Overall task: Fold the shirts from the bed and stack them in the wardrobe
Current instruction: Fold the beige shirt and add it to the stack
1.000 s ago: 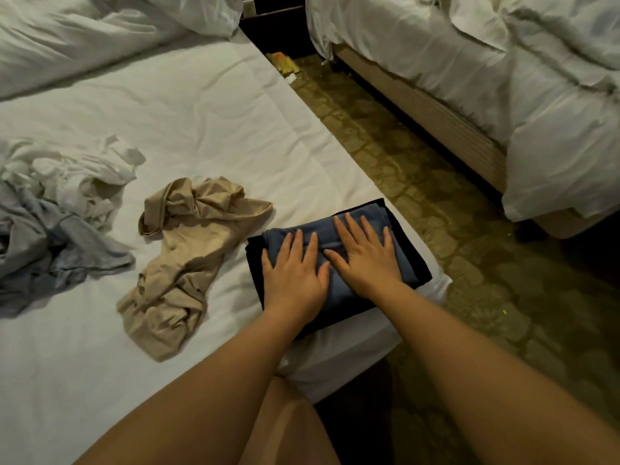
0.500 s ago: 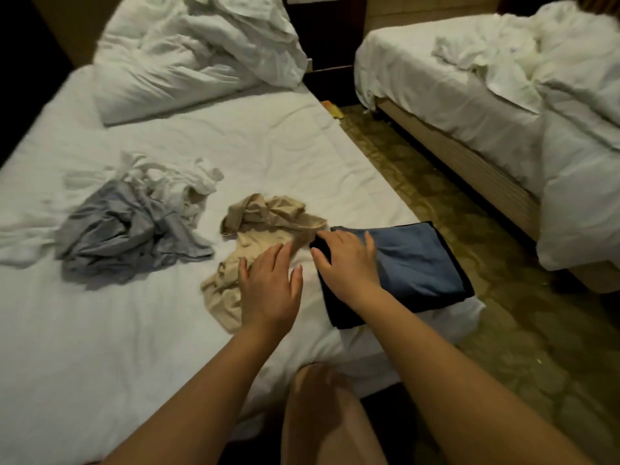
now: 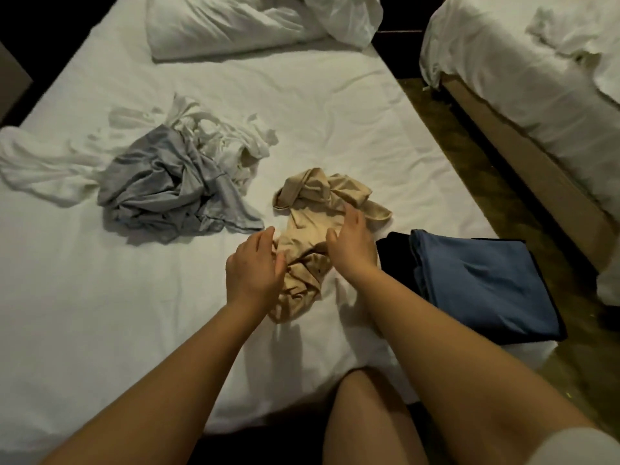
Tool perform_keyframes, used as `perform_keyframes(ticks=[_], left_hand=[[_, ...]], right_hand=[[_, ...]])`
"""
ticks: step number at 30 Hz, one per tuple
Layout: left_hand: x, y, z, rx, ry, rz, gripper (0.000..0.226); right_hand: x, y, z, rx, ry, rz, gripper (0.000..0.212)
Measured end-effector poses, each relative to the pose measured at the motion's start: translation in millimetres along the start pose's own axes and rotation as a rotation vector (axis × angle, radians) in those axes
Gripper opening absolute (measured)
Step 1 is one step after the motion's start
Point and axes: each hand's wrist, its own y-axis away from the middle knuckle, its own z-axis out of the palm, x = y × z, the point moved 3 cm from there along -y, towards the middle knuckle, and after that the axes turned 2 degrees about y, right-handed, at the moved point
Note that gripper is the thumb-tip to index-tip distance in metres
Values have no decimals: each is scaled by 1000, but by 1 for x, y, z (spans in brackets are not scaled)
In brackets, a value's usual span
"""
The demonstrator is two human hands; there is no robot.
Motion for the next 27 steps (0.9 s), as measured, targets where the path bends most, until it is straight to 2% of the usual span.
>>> perform_keyframes(ticks=[3,6,7,9,11,15,19,27], left_hand=[[-19,-12,14,-58,65,-63,51],[-35,-16,18,-54,97,-95,57],[-40,-17,16,-47,100,-100,58],[-50,-19,12,-30,99,-115,54],[-54,-21,6,-19,112,-126,53],[-37,-25,-13,-3,200,-107,58],[-6,-21,-50,47,292,8,66],[42,-4,-172,265,484,185,89]], right_hand=[[5,-31,7,36,40,89,59],[16,-66,9,46,-99,288,64],[19,-77,10,3,-125,319,62],[21,-90,8,-82,-110,312,44],[13,-92,1,-67,-63,259,32],[-27,-68,-20,-3,-112,10,30],[-69,-31,-61,22,-372,-176,12],[-179,72,-212,-40,-937,-537,9]])
